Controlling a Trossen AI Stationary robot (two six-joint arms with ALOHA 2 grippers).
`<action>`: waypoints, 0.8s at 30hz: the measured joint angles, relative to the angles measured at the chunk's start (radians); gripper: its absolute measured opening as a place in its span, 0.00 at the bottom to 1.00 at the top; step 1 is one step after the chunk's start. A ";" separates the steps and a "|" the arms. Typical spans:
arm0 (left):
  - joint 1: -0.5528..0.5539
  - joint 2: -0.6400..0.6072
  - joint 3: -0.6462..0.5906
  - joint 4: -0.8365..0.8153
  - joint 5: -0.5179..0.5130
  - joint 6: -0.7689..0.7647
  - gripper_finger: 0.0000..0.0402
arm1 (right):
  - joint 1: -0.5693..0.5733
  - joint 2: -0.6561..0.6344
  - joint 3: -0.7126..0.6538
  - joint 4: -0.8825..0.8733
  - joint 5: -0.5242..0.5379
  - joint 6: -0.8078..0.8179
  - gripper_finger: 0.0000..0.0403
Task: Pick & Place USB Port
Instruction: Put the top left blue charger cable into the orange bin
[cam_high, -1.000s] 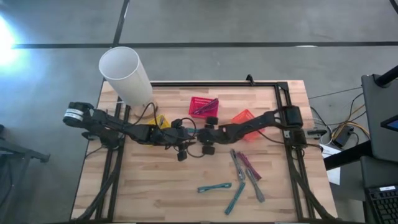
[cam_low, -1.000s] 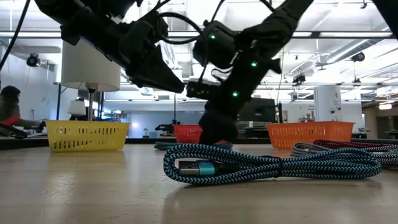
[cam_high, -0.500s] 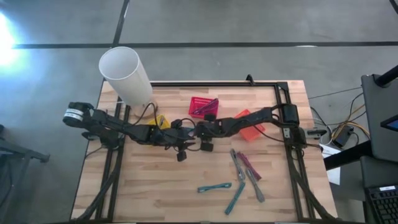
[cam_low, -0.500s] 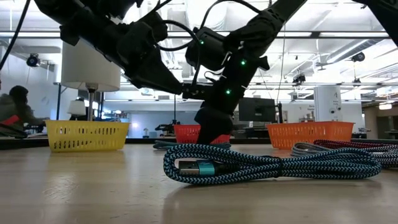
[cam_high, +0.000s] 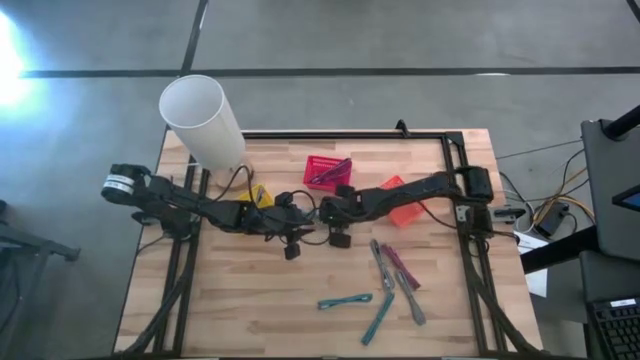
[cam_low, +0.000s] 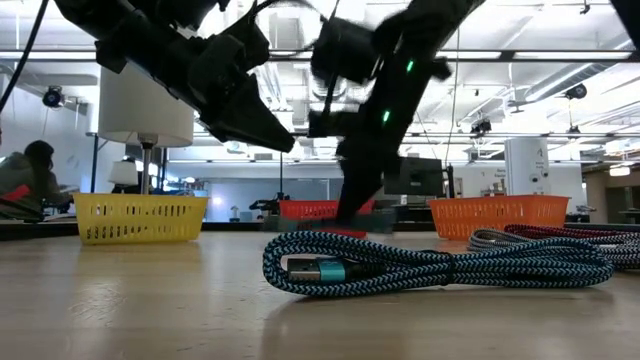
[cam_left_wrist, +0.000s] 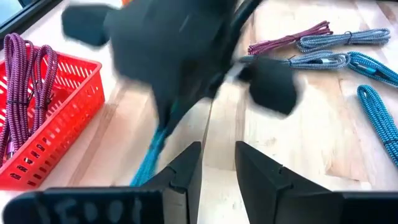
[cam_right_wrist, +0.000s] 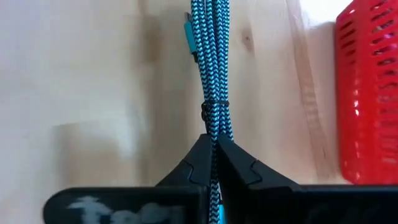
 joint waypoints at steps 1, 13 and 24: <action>0.000 0.000 0.000 0.000 0.000 -0.002 0.25 | 0.009 -0.022 0.000 -0.016 0.000 0.021 0.02; -0.028 0.000 0.002 0.019 -0.001 -0.030 0.25 | 0.121 -0.297 -0.041 -0.396 0.192 0.354 0.02; -0.038 0.000 0.002 0.023 -0.001 -0.030 0.25 | 0.239 -0.595 -0.289 -0.522 0.419 0.665 0.02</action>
